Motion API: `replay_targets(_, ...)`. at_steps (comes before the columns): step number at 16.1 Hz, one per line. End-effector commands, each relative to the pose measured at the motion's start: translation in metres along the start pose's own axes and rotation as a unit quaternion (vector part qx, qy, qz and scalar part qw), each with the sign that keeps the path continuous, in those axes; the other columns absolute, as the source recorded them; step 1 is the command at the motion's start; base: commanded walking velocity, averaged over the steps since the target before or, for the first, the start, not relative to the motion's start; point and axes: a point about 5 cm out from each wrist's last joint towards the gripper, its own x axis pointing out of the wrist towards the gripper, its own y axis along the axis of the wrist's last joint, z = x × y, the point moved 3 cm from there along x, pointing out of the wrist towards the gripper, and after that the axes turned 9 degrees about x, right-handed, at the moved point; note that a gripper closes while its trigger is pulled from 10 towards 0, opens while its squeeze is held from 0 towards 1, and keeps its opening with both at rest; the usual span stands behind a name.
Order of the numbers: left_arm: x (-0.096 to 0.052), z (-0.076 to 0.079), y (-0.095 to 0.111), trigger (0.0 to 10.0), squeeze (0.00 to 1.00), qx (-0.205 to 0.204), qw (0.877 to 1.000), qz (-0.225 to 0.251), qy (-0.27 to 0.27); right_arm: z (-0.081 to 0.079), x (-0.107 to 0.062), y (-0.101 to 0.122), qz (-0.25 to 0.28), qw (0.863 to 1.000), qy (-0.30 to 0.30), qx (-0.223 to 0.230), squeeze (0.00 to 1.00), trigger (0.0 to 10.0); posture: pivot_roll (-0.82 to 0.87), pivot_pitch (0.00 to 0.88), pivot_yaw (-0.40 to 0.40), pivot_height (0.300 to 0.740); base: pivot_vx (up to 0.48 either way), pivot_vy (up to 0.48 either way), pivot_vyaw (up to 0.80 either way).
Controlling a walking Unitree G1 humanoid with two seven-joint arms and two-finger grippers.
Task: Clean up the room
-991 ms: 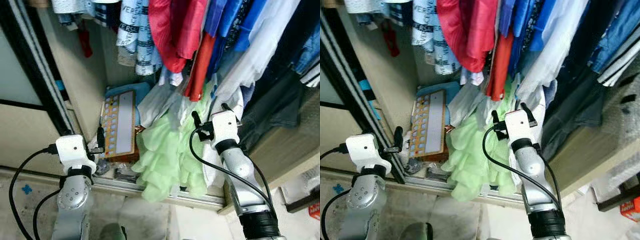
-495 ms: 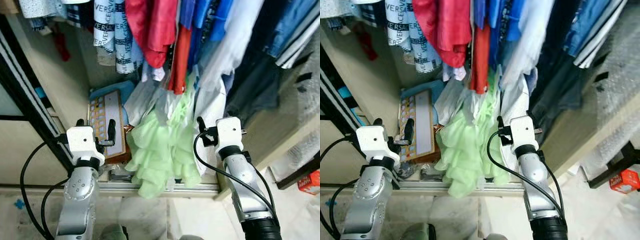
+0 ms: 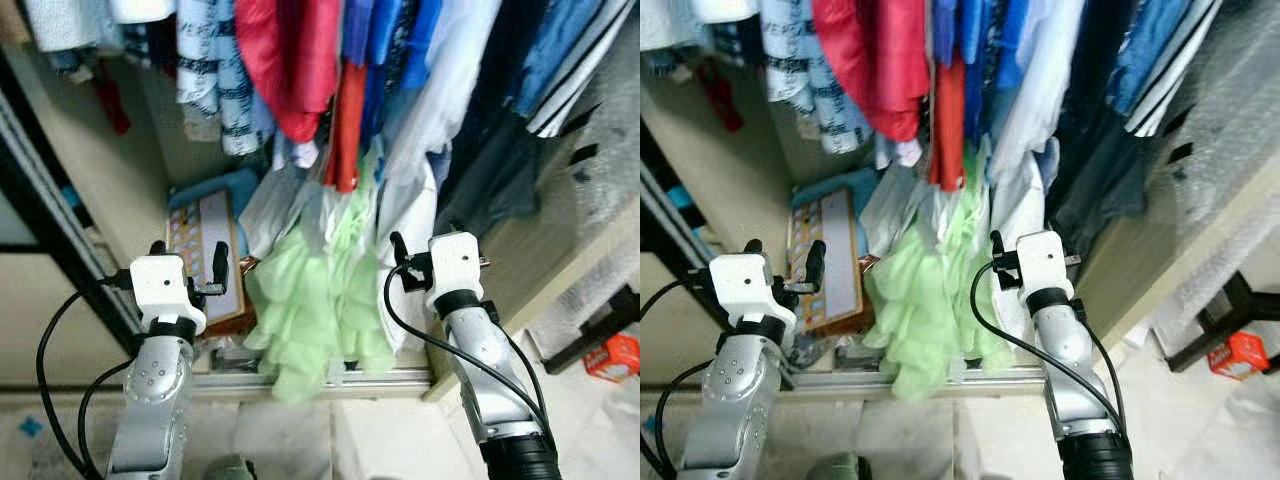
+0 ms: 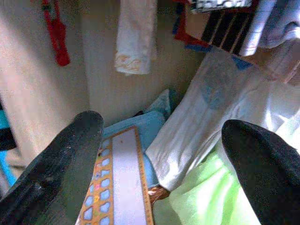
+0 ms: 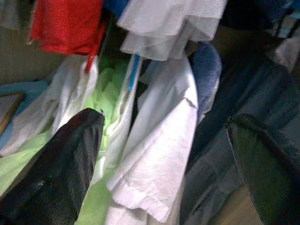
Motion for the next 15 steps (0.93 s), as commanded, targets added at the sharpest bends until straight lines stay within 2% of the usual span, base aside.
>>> replay_targets(1, 0.0025, 0.0015, 0.0004, 10.0, 0.0, -0.002, 1.0, 0.002, -0.008, 0.0005, 0.004, 0.0037, 0.006, 1.0, 0.0, -0.001, 0.0, 10.0, -0.03, 0.0, -0.039, 0.74, 0.326, 0.0, 0.0)
replay_targets(15, 0.0038, 0.0012, -0.0017, 10.0, 0.0, 0.002, 1.0, -0.002, -0.01, -0.0001, 0.0061, 0.004, 0.008, 1.0, 0.004, -0.001, 0.0, 10.0, -0.03, 0.0, -0.038, 0.74, 0.334, 0.0, 0.0)
